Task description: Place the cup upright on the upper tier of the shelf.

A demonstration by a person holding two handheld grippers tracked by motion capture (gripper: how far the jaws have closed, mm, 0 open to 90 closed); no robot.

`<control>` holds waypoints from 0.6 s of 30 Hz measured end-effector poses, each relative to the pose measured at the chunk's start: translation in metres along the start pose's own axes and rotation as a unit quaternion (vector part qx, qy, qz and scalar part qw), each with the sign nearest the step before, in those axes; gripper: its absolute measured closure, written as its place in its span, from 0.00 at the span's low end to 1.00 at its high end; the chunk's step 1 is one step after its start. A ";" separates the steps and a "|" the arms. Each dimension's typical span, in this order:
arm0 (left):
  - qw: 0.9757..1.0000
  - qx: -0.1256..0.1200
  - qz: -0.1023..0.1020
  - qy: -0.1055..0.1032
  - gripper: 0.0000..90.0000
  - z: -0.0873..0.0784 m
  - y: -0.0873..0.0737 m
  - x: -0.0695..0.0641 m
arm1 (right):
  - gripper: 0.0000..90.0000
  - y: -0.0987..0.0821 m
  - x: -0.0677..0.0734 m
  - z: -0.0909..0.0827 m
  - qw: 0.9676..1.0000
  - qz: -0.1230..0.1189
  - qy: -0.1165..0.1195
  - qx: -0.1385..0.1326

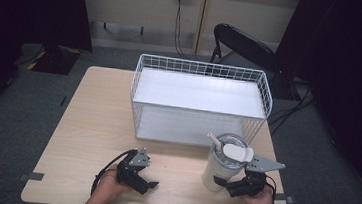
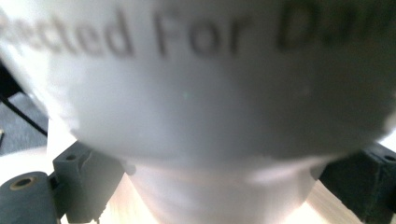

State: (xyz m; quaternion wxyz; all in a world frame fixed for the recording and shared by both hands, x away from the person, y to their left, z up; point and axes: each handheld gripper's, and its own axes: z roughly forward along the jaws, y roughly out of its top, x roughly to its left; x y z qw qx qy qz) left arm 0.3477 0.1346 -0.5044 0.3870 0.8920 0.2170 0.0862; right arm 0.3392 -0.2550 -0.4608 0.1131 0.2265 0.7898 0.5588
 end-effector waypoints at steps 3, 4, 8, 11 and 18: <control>1.000 0.000 0.000 0.000 0.07 0.000 0.000 0.000 | 0.08 -0.004 0.001 0.001 1.000 0.006 -0.002 -0.016; 1.000 0.000 0.000 0.000 0.07 0.000 0.000 0.000 | 0.08 -0.004 0.001 0.001 1.000 0.007 -0.002 -0.020; 1.000 0.000 0.000 0.000 0.07 0.000 0.000 0.000 | 0.08 -0.005 0.005 0.003 0.999 0.006 -0.014 -0.028; 1.000 0.000 0.000 0.000 0.07 0.000 0.000 0.000 | 0.08 -0.005 0.006 0.004 0.999 0.008 -0.019 -0.030; 1.000 -0.001 -0.002 0.001 0.07 0.000 0.000 0.000 | 0.09 -0.006 0.009 0.006 0.999 0.011 -0.028 -0.043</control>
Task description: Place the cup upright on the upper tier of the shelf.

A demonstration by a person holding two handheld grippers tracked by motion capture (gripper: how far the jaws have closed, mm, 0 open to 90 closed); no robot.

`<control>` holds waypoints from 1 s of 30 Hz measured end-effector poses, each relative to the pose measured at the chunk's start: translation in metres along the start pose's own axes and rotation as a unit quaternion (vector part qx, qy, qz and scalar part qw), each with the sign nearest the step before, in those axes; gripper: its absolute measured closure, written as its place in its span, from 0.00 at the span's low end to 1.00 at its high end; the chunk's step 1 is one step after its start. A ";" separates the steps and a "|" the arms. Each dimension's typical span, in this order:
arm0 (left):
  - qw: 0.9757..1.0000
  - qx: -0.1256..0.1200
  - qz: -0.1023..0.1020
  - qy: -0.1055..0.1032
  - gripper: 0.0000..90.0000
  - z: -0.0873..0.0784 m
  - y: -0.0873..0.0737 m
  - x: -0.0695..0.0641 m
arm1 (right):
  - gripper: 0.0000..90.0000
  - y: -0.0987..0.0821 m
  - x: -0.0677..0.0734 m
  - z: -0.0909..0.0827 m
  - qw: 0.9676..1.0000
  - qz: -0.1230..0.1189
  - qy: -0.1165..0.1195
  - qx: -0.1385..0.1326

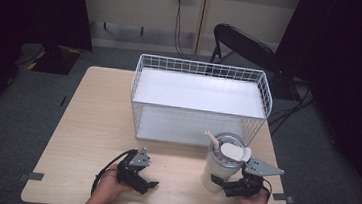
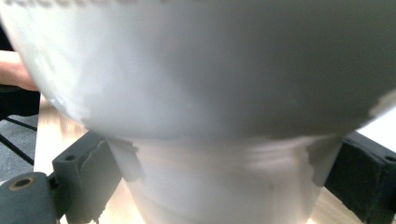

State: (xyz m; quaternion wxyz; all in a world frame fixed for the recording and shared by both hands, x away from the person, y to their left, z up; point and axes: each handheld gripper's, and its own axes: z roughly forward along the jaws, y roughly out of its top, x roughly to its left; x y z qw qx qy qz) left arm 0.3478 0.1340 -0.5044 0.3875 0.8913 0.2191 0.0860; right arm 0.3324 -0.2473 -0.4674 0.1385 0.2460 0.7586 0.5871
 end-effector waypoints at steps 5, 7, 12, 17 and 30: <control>1.000 0.002 0.001 0.000 0.07 0.000 0.000 0.000 | 0.10 0.002 0.005 -0.001 1.000 -0.010 -0.017 0.006; 1.000 0.002 0.001 0.000 0.07 0.000 0.000 0.000 | 0.10 0.003 0.006 -0.002 1.000 -0.018 -0.021 0.009; 1.000 0.002 0.001 0.001 0.07 0.000 0.001 0.001 | 0.10 0.004 0.009 -0.002 1.000 -0.021 -0.020 0.011; 1.000 0.002 0.001 0.000 0.07 0.000 0.001 0.001 | 0.10 0.008 0.009 -0.006 1.000 -0.021 -0.016 -0.005; 1.000 0.002 0.001 0.000 0.07 0.000 0.001 0.001 | 0.10 0.032 -0.001 -0.023 0.999 -0.022 -0.025 -0.007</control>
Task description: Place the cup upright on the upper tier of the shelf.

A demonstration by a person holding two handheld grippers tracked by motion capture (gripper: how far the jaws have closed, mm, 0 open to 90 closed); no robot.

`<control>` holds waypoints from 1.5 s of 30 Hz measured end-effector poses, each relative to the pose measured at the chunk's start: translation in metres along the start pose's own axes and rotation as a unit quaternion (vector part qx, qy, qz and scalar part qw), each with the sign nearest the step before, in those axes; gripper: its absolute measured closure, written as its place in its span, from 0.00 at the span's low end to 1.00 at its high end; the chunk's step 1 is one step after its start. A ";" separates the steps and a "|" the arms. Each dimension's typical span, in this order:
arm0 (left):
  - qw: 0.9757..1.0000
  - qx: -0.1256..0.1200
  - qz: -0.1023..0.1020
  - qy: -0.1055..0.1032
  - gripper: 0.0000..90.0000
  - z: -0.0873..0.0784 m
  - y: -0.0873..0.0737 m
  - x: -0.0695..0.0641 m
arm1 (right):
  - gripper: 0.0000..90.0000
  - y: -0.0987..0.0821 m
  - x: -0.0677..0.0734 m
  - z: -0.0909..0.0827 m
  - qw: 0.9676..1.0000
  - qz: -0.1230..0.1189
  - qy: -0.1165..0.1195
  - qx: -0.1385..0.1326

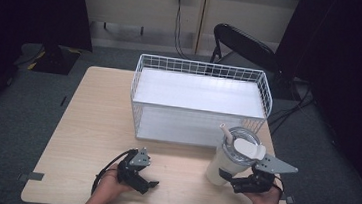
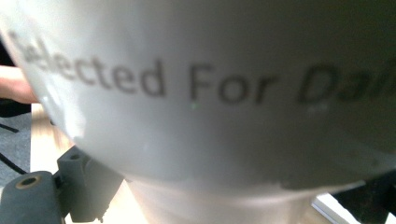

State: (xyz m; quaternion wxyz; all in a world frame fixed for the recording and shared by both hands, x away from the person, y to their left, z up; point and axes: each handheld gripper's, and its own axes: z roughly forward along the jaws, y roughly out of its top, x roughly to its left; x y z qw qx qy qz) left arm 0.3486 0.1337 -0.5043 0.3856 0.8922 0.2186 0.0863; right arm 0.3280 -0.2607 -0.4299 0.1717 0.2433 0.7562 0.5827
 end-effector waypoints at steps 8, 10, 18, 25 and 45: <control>1.000 0.000 0.000 0.000 0.07 0.000 0.000 0.000 | 0.10 0.017 -0.009 -0.004 1.000 0.001 0.002 0.000; 1.000 0.000 0.000 0.000 0.07 0.000 0.000 0.000 | 0.10 0.022 -0.011 -0.005 1.000 0.003 0.005 0.002; 1.000 0.000 -0.001 0.000 0.07 0.000 0.000 0.000 | 0.10 0.044 -0.019 -0.007 1.000 -0.001 0.008 0.012; 1.000 0.000 0.000 0.000 0.07 0.000 0.000 0.000 | 0.10 0.062 -0.023 -0.007 1.000 -0.005 0.014 0.015; 1.000 0.000 0.000 0.000 0.07 0.000 0.000 0.000 | 0.10 0.097 -0.029 -0.002 0.999 -0.005 0.031 0.028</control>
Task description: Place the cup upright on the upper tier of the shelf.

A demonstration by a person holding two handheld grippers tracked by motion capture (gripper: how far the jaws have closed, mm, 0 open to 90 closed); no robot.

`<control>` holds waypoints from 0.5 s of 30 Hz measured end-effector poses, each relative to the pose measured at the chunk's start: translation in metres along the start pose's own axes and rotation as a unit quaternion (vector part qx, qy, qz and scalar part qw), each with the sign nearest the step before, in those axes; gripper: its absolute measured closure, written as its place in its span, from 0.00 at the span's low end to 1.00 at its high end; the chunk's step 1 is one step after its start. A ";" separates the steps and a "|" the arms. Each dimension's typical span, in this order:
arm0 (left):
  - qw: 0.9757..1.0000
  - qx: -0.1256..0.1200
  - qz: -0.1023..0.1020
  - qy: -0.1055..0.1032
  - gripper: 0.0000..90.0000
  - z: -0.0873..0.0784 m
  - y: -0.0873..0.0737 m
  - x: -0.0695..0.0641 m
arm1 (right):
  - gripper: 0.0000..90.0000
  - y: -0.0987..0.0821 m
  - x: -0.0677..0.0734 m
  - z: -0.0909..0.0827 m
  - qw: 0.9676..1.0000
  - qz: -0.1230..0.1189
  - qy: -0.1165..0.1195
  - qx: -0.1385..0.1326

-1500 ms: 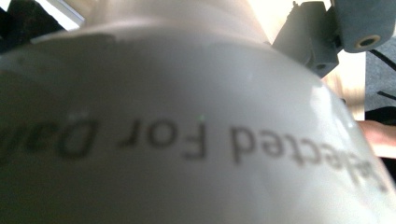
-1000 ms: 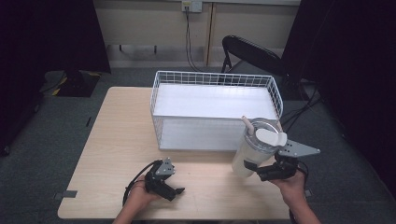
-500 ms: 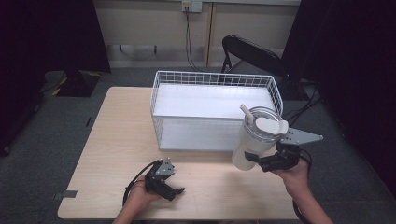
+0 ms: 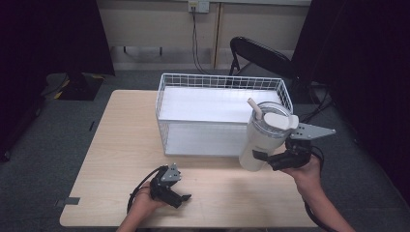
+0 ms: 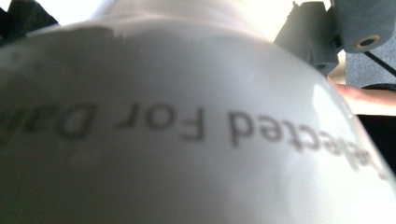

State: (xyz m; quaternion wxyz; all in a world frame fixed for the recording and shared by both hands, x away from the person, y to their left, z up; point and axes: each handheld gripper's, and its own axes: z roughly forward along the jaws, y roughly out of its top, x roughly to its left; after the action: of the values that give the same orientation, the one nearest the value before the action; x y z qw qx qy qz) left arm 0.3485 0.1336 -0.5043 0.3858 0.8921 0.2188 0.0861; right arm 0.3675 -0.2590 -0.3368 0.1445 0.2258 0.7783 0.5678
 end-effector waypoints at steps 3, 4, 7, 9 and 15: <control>1.000 0.000 0.000 0.000 0.07 0.000 0.000 0.000 | 0.11 0.005 0.000 0.000 1.000 0.001 0.003 -0.001; 1.000 0.000 0.000 0.000 0.07 0.000 0.000 0.000 | 0.11 0.007 0.000 0.000 1.000 0.003 0.005 -0.003; 1.000 0.000 0.000 0.000 0.07 0.000 0.000 0.000 | 0.11 0.013 -0.001 0.001 1.000 0.005 0.008 -0.010; 1.000 0.000 0.000 0.000 0.07 0.000 0.000 0.000 | 0.11 0.016 -0.001 0.001 1.000 0.006 0.008 -0.010; 1.000 0.000 0.000 -0.001 0.07 0.000 0.000 0.000 | 0.11 0.031 -0.002 0.001 1.000 0.002 0.012 -0.006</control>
State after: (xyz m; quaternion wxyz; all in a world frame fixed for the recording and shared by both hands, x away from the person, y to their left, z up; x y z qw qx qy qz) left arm 0.3486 0.1336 -0.5043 0.3861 0.8921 0.2184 0.0858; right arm 0.3757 -0.2512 -0.3080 0.1348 0.2196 0.7760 0.5757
